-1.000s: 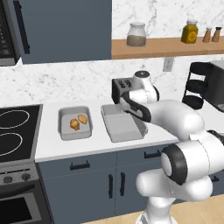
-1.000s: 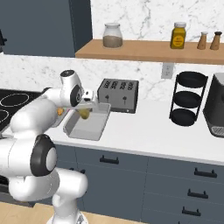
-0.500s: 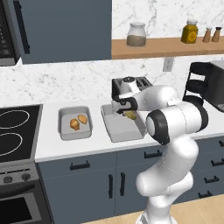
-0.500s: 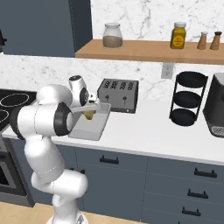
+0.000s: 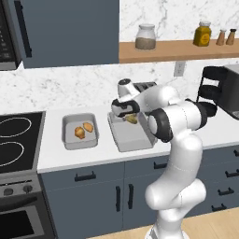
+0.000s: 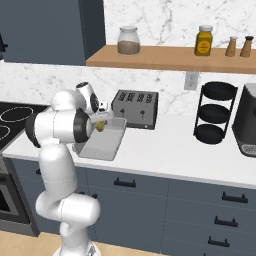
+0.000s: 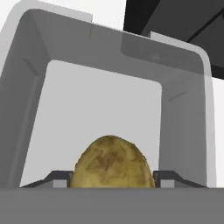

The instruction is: Place one potato and one chicken drumstick in each tupperware on the nearby counter, to pack two identical lunches.

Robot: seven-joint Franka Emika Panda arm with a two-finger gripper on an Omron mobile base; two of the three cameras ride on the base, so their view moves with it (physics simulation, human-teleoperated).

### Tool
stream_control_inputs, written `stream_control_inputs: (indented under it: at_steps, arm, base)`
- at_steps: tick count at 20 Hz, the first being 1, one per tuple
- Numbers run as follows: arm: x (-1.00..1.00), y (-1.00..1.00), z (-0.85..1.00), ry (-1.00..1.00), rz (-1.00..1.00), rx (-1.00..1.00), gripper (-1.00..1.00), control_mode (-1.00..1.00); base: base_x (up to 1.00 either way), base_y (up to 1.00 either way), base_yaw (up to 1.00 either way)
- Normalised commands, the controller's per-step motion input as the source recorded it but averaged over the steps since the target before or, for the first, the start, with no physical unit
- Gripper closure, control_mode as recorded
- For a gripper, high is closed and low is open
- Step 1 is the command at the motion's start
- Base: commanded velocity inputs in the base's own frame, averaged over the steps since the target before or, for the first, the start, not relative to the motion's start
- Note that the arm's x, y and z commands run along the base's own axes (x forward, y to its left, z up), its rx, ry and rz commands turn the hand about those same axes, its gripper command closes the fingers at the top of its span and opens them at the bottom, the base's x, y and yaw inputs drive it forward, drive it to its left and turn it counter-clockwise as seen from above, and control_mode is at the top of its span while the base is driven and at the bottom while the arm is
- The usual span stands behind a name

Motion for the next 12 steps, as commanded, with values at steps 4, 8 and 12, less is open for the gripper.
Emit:
stream_control_inputs:
  at_steps: [4,8,12]
  arm:
    - [-0.13,-0.19,0.00,-0.08,0.00,0.00,-1.00,-1.00]
    - [-0.32,-0.21,0.04,-0.12,0.00,0.00,-1.00,-1.00]
    - [-0.78,-0.24,0.16,-0.01,0.00,0.06,-1.00,-1.00]
  base:
    - [0.00,0.00,0.00]
    - [0.00,0.00,0.00]
    - [0.00,0.00,0.00]
